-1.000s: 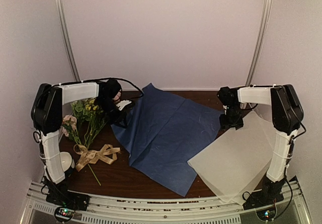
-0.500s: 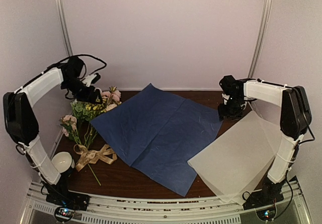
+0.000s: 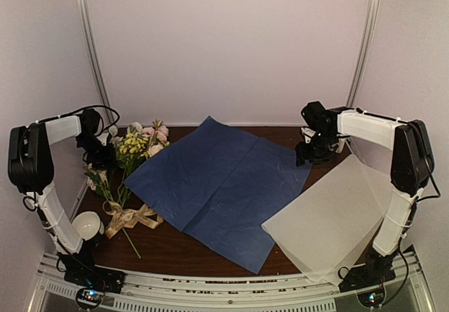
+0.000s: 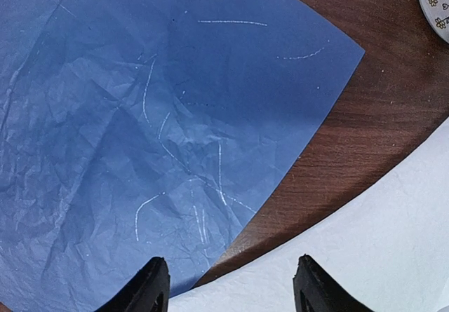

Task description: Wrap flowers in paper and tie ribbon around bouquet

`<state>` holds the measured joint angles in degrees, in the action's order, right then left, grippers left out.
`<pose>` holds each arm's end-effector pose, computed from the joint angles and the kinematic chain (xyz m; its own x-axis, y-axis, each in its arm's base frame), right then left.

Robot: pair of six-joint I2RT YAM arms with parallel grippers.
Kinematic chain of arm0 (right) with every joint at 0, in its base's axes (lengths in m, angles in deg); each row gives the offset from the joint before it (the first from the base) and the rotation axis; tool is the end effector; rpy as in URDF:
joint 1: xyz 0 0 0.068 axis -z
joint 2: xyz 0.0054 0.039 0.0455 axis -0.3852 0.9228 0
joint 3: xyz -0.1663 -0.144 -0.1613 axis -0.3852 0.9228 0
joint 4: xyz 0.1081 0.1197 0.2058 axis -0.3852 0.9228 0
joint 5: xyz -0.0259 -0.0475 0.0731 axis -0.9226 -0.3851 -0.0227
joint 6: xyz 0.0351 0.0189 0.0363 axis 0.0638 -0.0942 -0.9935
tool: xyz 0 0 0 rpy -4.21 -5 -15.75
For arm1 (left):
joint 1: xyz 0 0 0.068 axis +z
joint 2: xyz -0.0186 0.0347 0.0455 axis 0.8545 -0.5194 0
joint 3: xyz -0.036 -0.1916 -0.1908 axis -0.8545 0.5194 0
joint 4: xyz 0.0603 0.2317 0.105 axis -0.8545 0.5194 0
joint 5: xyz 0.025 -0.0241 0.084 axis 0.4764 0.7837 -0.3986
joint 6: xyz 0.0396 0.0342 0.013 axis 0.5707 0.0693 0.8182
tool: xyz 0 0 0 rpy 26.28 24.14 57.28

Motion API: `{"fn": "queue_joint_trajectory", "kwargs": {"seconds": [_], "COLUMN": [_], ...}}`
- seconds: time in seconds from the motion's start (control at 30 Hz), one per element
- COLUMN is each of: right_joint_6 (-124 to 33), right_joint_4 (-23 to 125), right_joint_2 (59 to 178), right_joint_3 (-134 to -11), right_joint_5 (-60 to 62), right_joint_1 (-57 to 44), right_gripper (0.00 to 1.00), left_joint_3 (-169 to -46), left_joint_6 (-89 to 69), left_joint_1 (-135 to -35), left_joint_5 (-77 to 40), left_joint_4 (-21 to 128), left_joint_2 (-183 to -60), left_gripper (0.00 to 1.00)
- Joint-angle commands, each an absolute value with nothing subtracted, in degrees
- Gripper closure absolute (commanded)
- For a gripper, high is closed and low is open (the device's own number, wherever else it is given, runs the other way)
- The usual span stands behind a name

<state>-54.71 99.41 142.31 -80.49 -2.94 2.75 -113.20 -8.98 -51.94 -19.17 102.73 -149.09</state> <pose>0.3515 0.1296 0.2346 -0.9483 -0.0474 -0.3137 -0.0989 0.9837 0.1502 0.3574 0.0377 0.2175 -0.9156 -0.2895 -0.2791 -0.2459 0.9523 -0.1808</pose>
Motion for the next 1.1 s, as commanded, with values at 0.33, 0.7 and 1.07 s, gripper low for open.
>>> {"fn": "queue_joint_trajectory", "kwargs": {"seconds": [0.33,0.7,1.07], "right_joint_6": [-53.81,-54.03,-54.16], "right_joint_4": [98.17,99.29,91.90], "right_joint_2": [141.93,139.39,134.43], "right_joint_3": [-80.41,-80.80,-82.13], "right_joint_5": [-0.97,-2.44,4.16], "right_joint_1": [2.46,2.35,-0.52], "right_gripper": [0.38,0.37,0.37], "left_joint_3": [-116.30,-113.18,-99.28], "left_joint_6": [-10.30,-10.26,-3.98], "left_joint_1": [-51.80,-51.82,-54.81], "left_joint_5": [-22.75,-27.03,-24.63], "left_joint_4": [100.43,96.79,70.88], "left_joint_2": [-157.90,-147.10,-114.06], "left_gripper": [0.64,1.00,1.00]}}
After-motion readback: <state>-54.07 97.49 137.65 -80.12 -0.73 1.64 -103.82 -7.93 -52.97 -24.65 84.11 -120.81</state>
